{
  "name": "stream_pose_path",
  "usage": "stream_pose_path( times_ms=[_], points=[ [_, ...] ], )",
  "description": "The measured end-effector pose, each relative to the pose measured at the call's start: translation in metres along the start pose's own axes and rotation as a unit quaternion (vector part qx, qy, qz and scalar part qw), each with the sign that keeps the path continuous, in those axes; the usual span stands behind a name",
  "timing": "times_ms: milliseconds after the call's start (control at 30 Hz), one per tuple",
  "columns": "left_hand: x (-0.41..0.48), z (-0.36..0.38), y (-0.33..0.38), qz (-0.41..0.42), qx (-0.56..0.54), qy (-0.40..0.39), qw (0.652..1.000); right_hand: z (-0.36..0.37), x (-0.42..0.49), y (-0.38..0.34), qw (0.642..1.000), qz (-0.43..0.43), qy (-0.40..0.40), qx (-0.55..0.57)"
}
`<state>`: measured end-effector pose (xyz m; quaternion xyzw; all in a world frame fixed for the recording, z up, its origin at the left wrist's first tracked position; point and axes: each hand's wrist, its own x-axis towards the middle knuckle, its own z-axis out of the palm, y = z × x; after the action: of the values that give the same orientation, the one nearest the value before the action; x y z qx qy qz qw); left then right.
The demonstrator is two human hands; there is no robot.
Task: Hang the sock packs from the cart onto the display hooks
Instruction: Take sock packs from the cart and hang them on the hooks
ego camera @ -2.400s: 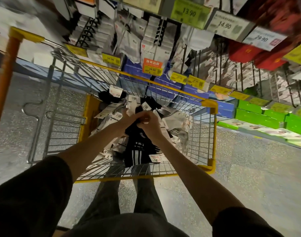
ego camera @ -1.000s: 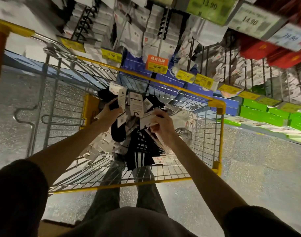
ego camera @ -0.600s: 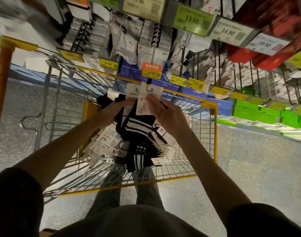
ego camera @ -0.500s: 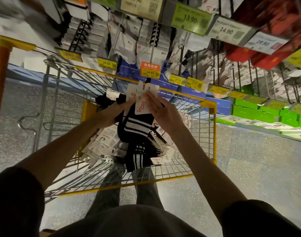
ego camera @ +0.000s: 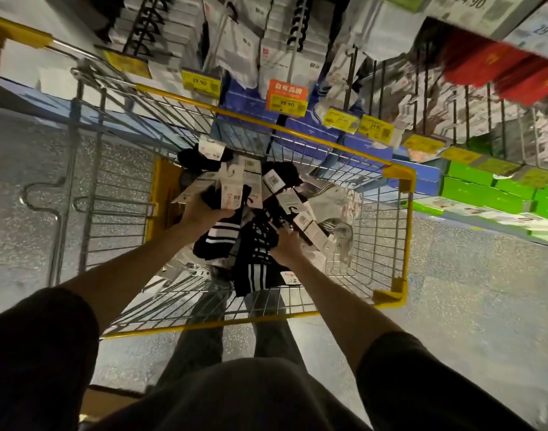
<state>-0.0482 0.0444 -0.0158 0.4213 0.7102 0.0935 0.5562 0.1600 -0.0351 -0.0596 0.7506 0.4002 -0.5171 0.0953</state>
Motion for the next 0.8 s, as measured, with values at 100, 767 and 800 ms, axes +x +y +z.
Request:
stream_pose_path(
  times_ms=[100, 767, 800],
  points=[
    [0.009, 0.005, -0.018, -0.030, 0.003, -0.001, 1.000, 0.021, -0.014, 0.015, 0.982, -0.040, 0.153, -0.106],
    [0.002, 0.044, 0.003, -0.082, -0.003, -0.022, 0.996, -0.005, 0.042, 0.041, 0.999, 0.016, -0.041, 0.018],
    [0.001, 0.047, 0.004, -0.082, 0.001, -0.033, 0.996, -0.005, 0.042, 0.043, 0.998, 0.016, -0.033, 0.054]
  ],
)
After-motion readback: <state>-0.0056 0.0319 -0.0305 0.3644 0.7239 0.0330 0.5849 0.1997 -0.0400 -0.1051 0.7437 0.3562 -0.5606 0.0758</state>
